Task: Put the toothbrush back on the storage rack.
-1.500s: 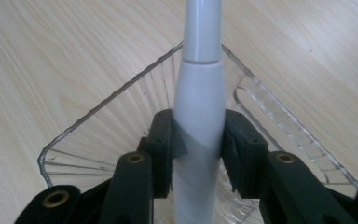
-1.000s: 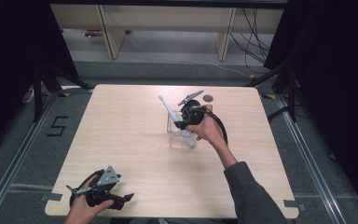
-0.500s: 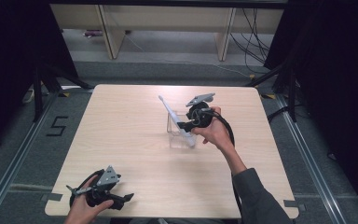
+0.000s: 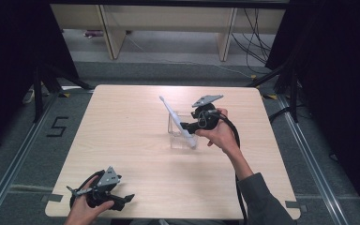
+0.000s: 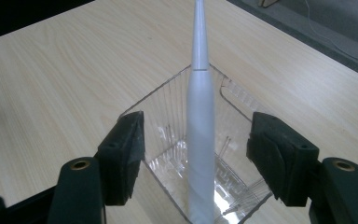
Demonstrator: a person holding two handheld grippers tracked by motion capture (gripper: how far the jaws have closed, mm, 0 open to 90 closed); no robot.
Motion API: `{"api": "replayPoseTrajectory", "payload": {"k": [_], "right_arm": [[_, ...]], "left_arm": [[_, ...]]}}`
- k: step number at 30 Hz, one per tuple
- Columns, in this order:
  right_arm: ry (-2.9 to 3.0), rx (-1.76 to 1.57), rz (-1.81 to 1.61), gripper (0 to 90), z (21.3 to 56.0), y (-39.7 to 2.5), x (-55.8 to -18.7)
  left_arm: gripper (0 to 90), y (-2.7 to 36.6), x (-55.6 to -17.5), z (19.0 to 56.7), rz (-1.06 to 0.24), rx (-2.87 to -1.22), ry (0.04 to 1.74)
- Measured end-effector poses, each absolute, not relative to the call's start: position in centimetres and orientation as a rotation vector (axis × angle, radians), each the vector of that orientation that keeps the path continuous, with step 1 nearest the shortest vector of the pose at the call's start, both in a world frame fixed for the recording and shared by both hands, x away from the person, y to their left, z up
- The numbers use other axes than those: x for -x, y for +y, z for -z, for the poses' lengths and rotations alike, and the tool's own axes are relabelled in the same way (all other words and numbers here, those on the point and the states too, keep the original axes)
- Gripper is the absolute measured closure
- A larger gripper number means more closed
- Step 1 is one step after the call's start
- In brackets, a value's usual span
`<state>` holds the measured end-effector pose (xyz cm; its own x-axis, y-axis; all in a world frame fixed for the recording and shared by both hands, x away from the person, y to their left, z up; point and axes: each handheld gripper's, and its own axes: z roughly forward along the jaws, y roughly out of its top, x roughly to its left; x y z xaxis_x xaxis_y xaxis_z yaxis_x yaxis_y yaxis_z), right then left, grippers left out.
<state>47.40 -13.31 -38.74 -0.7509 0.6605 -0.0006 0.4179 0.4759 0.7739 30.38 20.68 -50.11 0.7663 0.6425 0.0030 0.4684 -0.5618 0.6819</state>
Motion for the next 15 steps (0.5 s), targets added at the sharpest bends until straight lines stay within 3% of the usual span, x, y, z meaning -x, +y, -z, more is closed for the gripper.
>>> {"api": "replayPoseTrajectory", "payload": {"k": [15], "right_arm": [[2.405,-0.933,-1.197,33.6,38.3,-15.1,-46.1]], "left_arm": [[15.3,20.7,-30.4,50.1,-0.329,-2.273,0.826]]}}
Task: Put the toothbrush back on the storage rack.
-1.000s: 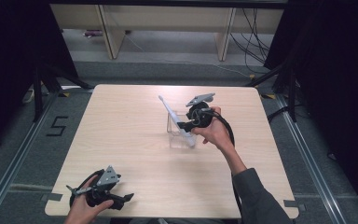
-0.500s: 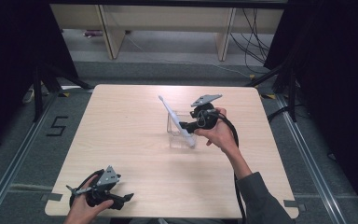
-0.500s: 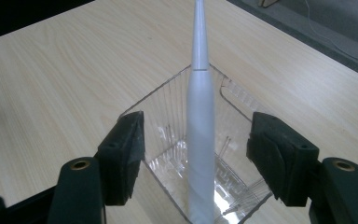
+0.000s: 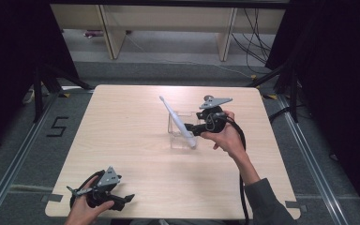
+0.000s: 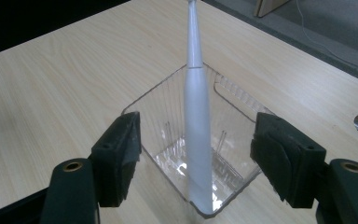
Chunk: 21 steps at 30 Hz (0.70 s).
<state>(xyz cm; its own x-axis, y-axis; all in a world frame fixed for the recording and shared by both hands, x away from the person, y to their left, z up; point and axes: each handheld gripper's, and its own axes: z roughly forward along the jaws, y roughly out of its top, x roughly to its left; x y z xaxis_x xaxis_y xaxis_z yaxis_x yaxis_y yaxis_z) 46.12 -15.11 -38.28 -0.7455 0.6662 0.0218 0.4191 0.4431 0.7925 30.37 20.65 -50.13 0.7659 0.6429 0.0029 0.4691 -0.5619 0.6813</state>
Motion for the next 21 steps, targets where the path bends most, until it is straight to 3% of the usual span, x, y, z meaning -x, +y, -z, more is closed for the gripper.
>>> {"api": "replayPoseTrajectory", "payload": {"k": [14,21], "right_arm": [[2.389,-0.936,-1.229,31.9,38.5,-16.1,-45.2],[2.372,-0.940,-1.224,24.5,38.9,-16.6,-44.9]], "left_arm": [[15.3,20.7,-30.4,50.2,-0.331,-2.269,0.825],[15.3,20.7,-30.4,50.1,-0.327,-2.272,0.825]]}}
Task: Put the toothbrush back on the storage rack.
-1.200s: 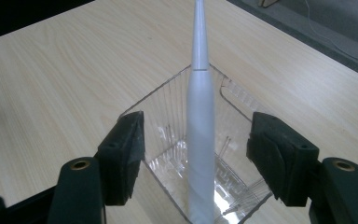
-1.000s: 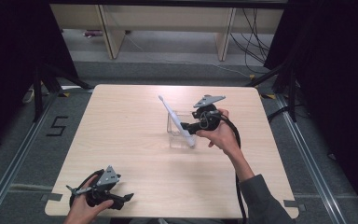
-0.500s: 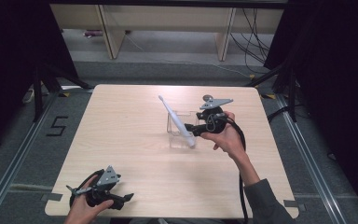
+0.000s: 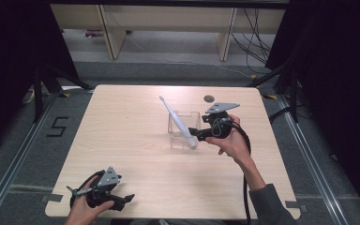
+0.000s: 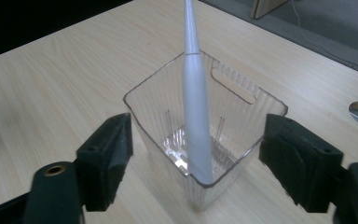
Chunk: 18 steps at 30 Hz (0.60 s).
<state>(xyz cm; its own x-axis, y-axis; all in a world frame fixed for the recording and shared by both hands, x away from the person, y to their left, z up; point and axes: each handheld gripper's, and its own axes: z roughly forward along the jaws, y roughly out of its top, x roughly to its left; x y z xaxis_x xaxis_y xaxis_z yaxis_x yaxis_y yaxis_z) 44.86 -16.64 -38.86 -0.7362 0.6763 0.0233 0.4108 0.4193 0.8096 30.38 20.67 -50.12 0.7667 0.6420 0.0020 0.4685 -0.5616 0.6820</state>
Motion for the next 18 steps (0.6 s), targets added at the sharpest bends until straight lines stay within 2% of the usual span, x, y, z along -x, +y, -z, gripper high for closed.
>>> {"api": "replayPoseTrajectory", "payload": {"k": [6,18], "right_arm": [[2.381,-0.976,-1.211,16.1,39.6,-16.8,-44.6],[2.394,-0.950,-1.200,16.2,40.0,-17.0,-43.8]], "left_arm": [[15.3,20.6,-30.3,50.2,-0.324,-2.267,0.827],[15.3,20.7,-30.3,50.1,-0.326,-2.264,0.827]]}}
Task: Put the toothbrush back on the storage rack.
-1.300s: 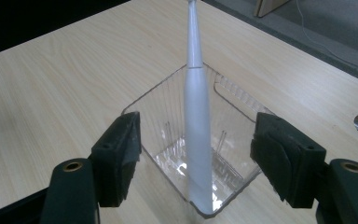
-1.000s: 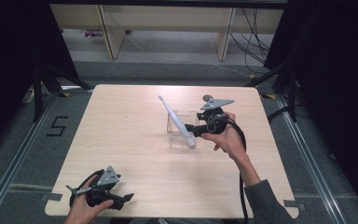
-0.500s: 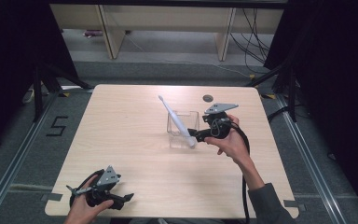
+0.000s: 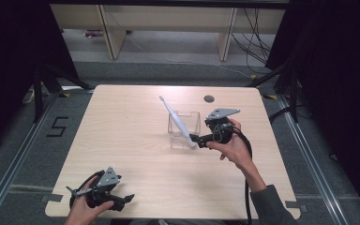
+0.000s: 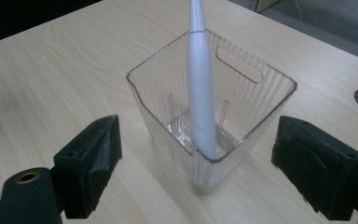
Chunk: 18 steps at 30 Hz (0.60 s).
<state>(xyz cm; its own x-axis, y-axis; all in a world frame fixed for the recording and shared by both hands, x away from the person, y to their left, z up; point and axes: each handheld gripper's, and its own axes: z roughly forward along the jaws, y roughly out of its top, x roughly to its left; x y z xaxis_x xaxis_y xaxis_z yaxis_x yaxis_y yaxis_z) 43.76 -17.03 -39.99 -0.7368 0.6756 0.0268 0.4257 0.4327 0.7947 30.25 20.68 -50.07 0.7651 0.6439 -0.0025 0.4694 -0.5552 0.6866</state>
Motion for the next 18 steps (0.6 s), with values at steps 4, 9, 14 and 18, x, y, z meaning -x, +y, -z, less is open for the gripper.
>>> {"api": "replayPoseTrajectory", "payload": {"k": [4,9,14,18], "right_arm": [[2.391,-0.958,-1.204,16.2,40.1,-17.2,-43.5],[2.398,-0.950,-1.193,16.2,40.4,-17.7,-43.0],[2.386,-0.970,-1.192,16.2,40.8,-17.9,-42.5],[2.395,-0.956,-1.184,16.4,41.0,-18.1,-42.1]], "left_arm": [[15.3,20.6,-30.2,50.1,-0.317,-2.254,0.834],[15.3,20.7,-30.2,50.1,-0.326,-2.264,0.830],[15.4,20.7,-30.2,50.0,-0.330,-2.270,0.820],[15.4,20.7,-30.2,50.1,-0.326,-2.268,0.829]]}}
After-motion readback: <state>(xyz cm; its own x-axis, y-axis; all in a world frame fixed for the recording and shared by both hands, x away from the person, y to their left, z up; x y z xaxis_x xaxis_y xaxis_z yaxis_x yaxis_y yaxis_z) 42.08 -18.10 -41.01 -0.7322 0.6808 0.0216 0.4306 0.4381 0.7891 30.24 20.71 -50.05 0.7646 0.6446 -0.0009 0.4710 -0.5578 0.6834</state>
